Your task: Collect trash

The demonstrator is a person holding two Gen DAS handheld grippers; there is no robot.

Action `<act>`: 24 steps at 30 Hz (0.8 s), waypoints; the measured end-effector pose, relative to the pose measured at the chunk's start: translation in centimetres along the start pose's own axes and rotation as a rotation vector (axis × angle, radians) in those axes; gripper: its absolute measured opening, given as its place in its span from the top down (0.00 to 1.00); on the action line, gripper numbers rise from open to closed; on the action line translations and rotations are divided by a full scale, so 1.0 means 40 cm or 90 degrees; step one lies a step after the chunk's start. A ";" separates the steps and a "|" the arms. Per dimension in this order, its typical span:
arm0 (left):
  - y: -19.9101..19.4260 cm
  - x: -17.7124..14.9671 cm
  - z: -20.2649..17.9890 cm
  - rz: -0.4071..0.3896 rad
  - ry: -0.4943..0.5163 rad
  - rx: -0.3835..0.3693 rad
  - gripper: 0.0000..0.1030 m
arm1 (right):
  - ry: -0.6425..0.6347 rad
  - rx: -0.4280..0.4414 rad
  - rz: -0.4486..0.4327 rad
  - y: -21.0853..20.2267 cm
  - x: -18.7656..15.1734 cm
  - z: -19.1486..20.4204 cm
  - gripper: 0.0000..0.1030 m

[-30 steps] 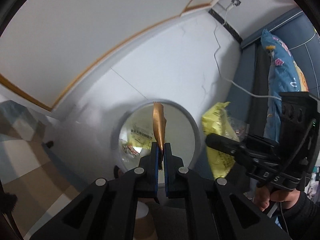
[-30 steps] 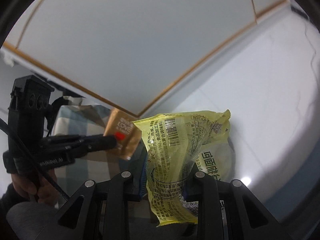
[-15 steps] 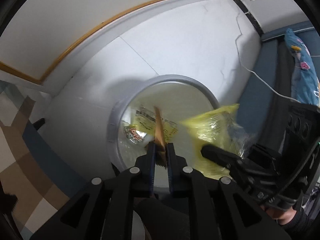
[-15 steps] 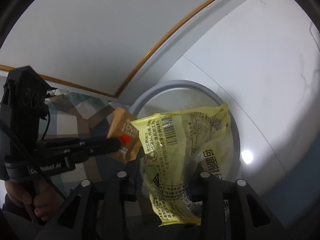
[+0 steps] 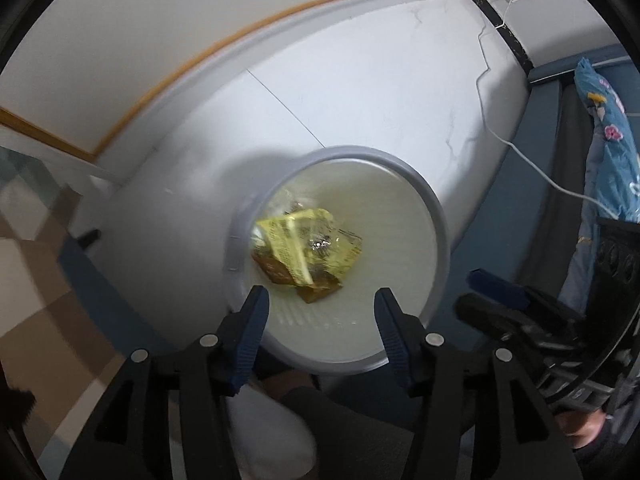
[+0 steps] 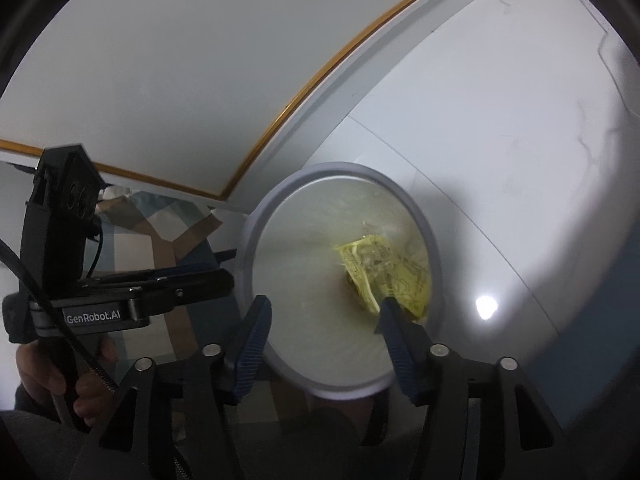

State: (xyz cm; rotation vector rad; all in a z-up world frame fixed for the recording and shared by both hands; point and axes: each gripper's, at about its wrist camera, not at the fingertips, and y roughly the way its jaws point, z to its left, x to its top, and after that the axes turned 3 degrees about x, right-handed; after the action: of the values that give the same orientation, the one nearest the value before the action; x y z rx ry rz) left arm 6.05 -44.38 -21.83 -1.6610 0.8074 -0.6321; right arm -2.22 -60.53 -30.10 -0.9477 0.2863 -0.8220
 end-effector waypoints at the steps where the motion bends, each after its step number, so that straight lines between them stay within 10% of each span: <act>1: -0.016 -0.010 -0.001 -0.011 0.004 0.007 0.51 | 0.001 -0.002 -0.003 -0.006 -0.001 0.001 0.42; 11: -0.183 -0.063 -0.018 -0.130 0.011 0.054 0.27 | -0.012 -0.013 -0.043 -0.106 -0.007 0.048 0.31; 24: -0.313 -0.113 -0.046 -0.220 0.012 0.083 0.22 | -0.049 -0.029 -0.080 -0.223 -0.036 0.141 0.19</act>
State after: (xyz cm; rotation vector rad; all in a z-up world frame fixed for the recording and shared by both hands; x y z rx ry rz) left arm 4.14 -40.24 -9.21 -1.6897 0.4815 -0.9210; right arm -4.49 -58.88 -19.84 -1.0461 0.1806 -0.8941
